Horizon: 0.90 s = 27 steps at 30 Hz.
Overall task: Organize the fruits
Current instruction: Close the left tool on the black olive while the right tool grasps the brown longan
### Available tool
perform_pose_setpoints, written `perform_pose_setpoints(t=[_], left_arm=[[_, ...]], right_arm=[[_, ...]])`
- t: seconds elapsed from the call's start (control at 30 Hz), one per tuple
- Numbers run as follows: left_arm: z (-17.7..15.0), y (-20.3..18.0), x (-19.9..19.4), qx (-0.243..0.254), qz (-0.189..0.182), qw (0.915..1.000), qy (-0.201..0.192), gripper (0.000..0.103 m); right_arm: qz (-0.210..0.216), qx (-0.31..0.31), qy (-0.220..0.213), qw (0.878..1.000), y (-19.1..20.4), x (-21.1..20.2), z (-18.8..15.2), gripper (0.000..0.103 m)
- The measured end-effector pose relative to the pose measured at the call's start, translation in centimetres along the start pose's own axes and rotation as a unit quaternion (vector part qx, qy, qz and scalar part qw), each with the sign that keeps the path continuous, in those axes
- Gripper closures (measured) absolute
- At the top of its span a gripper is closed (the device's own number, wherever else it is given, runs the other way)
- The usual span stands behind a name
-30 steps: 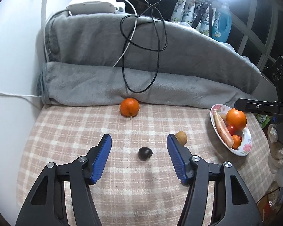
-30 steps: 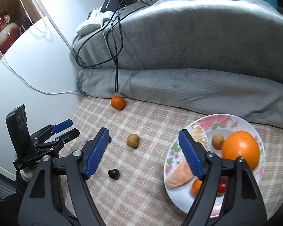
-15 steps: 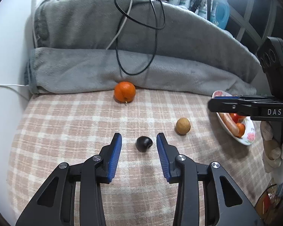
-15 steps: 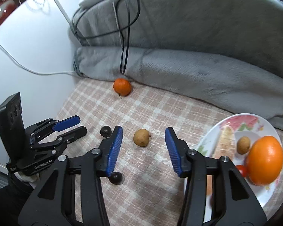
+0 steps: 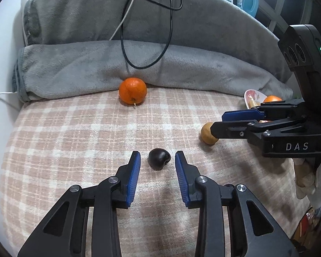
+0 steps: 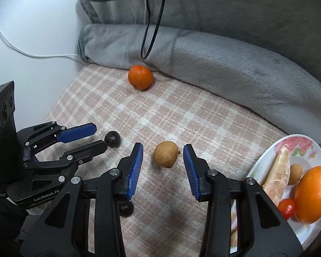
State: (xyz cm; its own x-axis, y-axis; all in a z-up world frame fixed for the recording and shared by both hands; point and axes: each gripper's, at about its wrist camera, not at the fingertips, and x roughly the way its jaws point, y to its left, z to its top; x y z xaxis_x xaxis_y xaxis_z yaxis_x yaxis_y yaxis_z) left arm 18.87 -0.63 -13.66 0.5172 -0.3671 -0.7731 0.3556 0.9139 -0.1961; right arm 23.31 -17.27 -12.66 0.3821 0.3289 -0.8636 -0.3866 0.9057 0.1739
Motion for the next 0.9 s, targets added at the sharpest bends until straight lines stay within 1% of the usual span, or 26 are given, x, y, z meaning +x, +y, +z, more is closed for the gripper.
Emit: perform_pose_setpoints(t=[0.27, 0.37, 0.57, 0.63, 0.67, 0.9], left_arm=[[0.3, 0.0, 1.3, 0.001, -0.002, 1.0, 0.007, 0.073], [0.2, 0.2, 1.7, 0.002, -0.002, 0.9999, 0.01, 0.076], [0.2, 0.3, 2.3, 0.002, -0.007, 0.9999, 0.01, 0.076], [0.2, 0.2, 2.5, 0.004, -0.008, 0.9999, 0.011, 0.077], [0.2, 0.2, 2.5, 0.004, -0.009, 0.9999, 0.011, 0.078], [0.2, 0.0, 2.8, 0.008, -0.01, 0.9999, 0.011, 0.08]], right_arm=[[-0.013, -0.007, 0.012, 1.0, 0.1, 1.2, 0.1, 0.064], [-0.018, -0.011, 0.015, 1.0, 0.2, 1.4, 0.1, 0.064], [-0.028, -0.022, 0.02, 0.999, 0.6, 2.0, 0.2, 0.066], [-0.029, -0.022, 0.023, 0.999, 0.6, 2.2, 0.2, 0.071], [-0.029, -0.022, 0.023, 0.999, 0.6, 2.2, 0.2, 0.071], [-0.035, -0.026, 0.024, 0.999, 0.7, 2.4, 0.3, 0.071]])
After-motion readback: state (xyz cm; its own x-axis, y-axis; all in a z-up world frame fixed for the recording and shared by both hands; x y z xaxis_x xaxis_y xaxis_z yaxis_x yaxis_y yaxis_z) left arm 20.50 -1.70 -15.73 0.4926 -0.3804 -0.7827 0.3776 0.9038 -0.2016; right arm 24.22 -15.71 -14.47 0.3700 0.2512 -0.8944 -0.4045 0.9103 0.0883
